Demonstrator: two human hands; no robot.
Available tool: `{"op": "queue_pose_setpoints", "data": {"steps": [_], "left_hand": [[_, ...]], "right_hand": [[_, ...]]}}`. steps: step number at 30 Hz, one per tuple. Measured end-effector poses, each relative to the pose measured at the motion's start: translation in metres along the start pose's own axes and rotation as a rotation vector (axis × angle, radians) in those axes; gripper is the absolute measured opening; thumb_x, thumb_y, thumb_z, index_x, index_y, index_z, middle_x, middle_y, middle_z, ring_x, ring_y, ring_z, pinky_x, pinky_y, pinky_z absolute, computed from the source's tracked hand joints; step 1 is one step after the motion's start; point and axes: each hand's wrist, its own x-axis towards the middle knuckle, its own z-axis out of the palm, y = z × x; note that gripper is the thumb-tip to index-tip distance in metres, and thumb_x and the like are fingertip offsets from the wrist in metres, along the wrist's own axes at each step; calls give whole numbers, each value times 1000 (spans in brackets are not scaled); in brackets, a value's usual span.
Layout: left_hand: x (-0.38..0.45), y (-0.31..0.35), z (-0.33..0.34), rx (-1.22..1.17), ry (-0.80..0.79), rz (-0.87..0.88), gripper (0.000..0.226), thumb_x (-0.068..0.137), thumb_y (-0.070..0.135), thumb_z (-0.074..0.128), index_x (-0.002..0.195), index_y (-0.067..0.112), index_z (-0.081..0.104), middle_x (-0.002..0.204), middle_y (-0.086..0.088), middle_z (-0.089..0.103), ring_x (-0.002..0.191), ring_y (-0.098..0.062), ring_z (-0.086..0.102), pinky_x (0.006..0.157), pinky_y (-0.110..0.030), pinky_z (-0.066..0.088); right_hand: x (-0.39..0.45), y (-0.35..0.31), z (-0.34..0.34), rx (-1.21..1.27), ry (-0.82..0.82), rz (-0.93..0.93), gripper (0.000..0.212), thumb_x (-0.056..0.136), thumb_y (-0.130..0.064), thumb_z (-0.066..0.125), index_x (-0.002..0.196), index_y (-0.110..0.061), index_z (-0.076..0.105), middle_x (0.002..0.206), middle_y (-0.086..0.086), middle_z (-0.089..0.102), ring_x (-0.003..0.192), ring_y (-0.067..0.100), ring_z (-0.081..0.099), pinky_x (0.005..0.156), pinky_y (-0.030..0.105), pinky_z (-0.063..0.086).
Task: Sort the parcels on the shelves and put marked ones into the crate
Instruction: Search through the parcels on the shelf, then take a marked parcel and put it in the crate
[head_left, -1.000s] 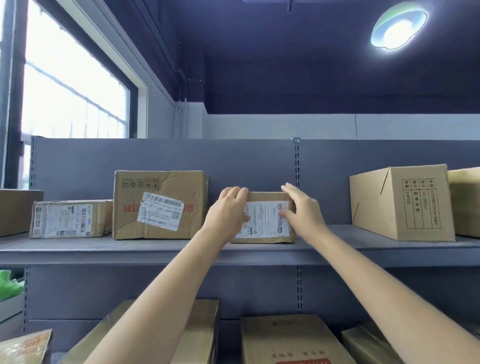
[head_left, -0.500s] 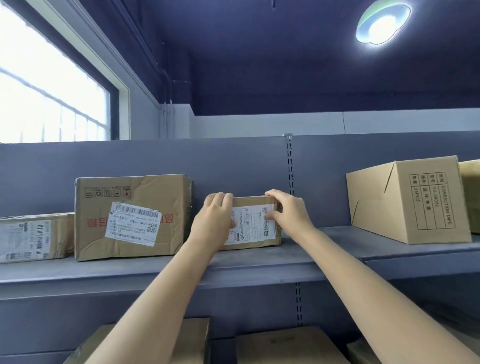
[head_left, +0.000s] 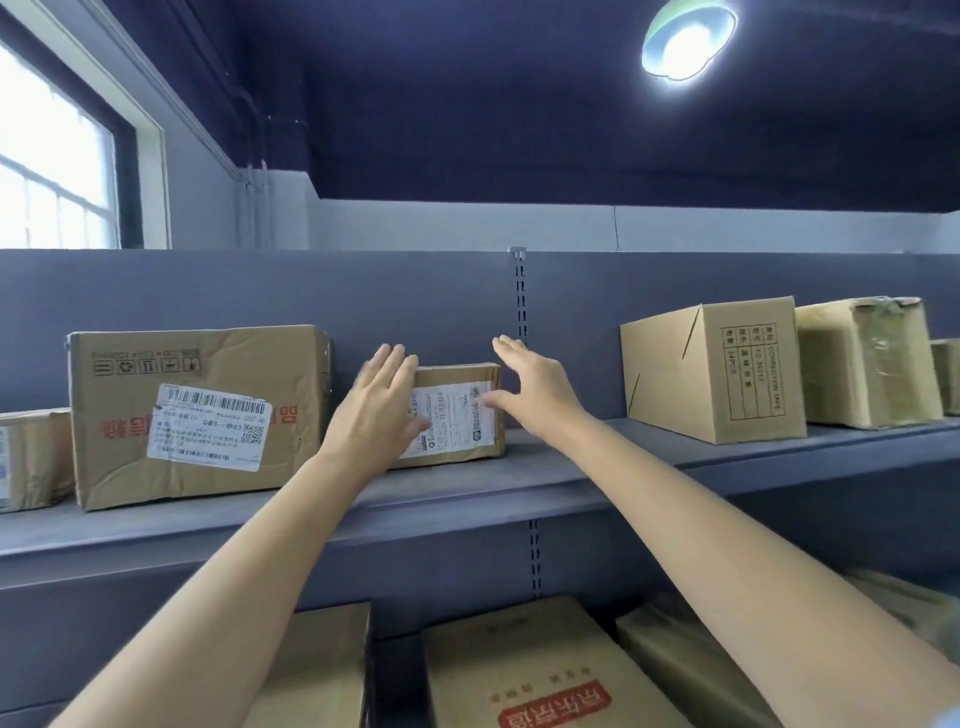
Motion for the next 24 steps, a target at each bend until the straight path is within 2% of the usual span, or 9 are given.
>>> {"op": "queue_pose_setpoints", "data": {"steps": [4,9,13,16,19,21,22,24], "left_hand": [[-3,33,-11,-81,56,43,72,85,29,64,143,5,27,151,-13,28,142,-27,14,114,-36,16],[2,98,-12,-216,90,66,67,85,25,64,140,2,32,136,-18,44,130,-33,31,104,-37,28],[17,158,1,-263,93,49,65,86,28,62,139,4,32,131,-18,47,124,-36,35,100,-39,31],[35,205,15,-326,93,-24,64,87,30,59,139,6,32,134,-17,45,126,-35,36,101,-39,30],[58,252,36,-480,40,-165,64,88,32,57,141,9,29,138,-15,41,127,-31,36,101,-37,30],[72,277,51,-583,-40,-272,66,89,32,56,142,9,25,140,-12,40,122,-27,41,90,-30,38],[78,287,59,-617,-91,-319,63,89,31,54,141,8,26,137,-11,43,111,-25,45,76,-25,40],[87,298,76,-675,-170,-387,43,91,28,52,128,12,38,109,-2,53,89,-19,42,55,-19,33]], "right_hand": [[-36,16,-38,-14,105,36,72,81,-25,68,142,-13,31,149,3,33,139,16,25,108,23,18],[-81,62,-108,-107,177,177,66,81,-26,68,138,-11,38,145,5,39,134,20,34,103,19,22],[-102,112,-168,-159,301,298,64,83,-28,66,137,-9,39,142,8,44,131,24,39,105,36,35],[-104,151,-201,-102,306,362,63,85,-30,63,138,-9,37,140,7,46,128,25,43,101,39,40],[-98,186,-216,-90,267,411,66,84,-33,63,139,-9,36,143,10,42,130,27,40,101,40,38],[-90,206,-217,-21,235,442,69,83,-36,64,139,-9,34,144,10,40,131,28,39,102,39,37],[-85,214,-215,40,227,465,71,83,-37,64,140,-8,33,144,11,40,131,28,39,103,39,37],[-75,225,-210,181,223,533,76,81,-40,66,140,-7,31,144,11,40,131,28,39,104,40,37]]}}
